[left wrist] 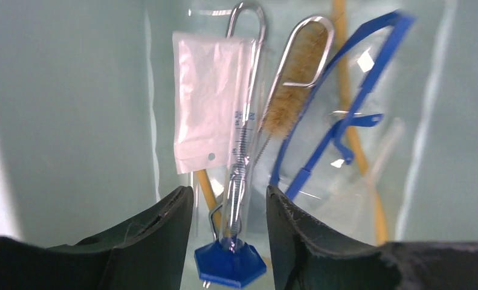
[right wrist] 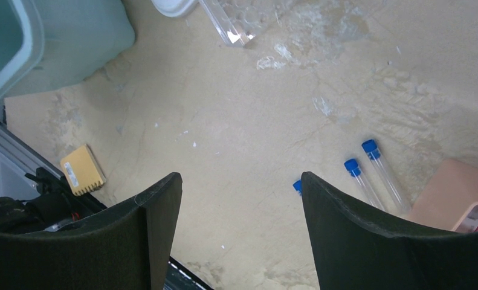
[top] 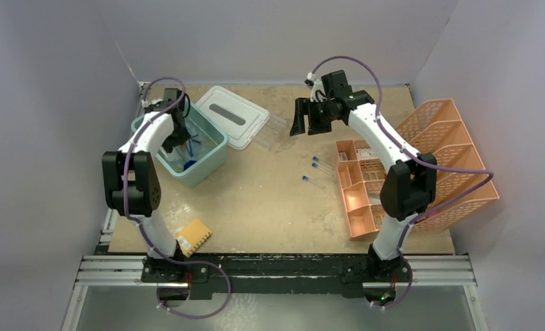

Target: Organize the chemistry lab equipment

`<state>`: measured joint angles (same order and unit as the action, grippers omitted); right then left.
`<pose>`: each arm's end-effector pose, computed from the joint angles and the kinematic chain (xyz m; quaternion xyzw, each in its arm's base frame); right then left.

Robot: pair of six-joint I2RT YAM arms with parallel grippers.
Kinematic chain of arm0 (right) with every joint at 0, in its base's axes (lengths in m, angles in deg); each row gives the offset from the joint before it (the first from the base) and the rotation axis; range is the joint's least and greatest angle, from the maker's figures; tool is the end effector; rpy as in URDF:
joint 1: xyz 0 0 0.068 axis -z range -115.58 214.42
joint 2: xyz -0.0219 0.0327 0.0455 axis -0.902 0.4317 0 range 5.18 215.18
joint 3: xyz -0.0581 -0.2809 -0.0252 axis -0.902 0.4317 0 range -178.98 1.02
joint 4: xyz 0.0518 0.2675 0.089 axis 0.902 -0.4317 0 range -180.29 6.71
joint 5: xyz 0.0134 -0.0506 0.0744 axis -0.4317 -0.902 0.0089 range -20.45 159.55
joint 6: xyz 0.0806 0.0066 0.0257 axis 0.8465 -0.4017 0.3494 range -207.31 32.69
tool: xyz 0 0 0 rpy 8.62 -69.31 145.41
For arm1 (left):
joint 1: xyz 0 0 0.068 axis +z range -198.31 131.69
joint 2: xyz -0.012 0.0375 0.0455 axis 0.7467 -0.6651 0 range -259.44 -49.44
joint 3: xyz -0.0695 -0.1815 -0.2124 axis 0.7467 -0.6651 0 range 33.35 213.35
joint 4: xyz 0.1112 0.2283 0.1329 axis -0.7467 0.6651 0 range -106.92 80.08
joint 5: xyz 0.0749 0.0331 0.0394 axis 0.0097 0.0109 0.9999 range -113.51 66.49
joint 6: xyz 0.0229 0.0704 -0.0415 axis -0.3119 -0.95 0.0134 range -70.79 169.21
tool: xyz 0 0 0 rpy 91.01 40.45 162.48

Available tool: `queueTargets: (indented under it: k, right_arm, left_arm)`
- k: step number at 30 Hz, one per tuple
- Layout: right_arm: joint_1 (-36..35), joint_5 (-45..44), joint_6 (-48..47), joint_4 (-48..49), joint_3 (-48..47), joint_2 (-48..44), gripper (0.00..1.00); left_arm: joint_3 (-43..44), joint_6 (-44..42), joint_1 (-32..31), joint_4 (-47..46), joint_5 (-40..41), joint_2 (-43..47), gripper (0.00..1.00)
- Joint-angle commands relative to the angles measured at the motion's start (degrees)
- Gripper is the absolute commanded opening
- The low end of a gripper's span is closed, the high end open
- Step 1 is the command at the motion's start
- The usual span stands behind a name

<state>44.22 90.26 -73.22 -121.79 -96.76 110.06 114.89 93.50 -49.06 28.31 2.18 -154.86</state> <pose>0.4316 0.1868 0.3069 -0.1164 0.9059 0.2686 0.3062 0.4177 0.0268 0.1959 -0.3930 0.8755 0.1343 0.2470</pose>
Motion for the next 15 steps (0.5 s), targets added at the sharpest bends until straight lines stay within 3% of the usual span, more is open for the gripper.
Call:
queueTargets:
  k: [1, 7, 15]
  right_arm:
    - [-0.01, -1.63, -0.69, 0.77, 3.30, -3.18, 0.74]
    - [-0.11, -16.40, -4.95, -0.49, 8.80, -4.27, 0.67]
    - [-3.83, -21.45, -4.42, -3.64, 14.81, -1.95, 0.60]
  left_arm:
    - [6.05, -2.19, 0.45, 1.34, -0.26, 7.74, 0.49]
    - [9.91, -5.12, 0.40, 0.57, -5.13, 13.47, 0.56]
    - [7.95, -7.78, -0.04, -12.83, -32.20, 21.19, 0.56]
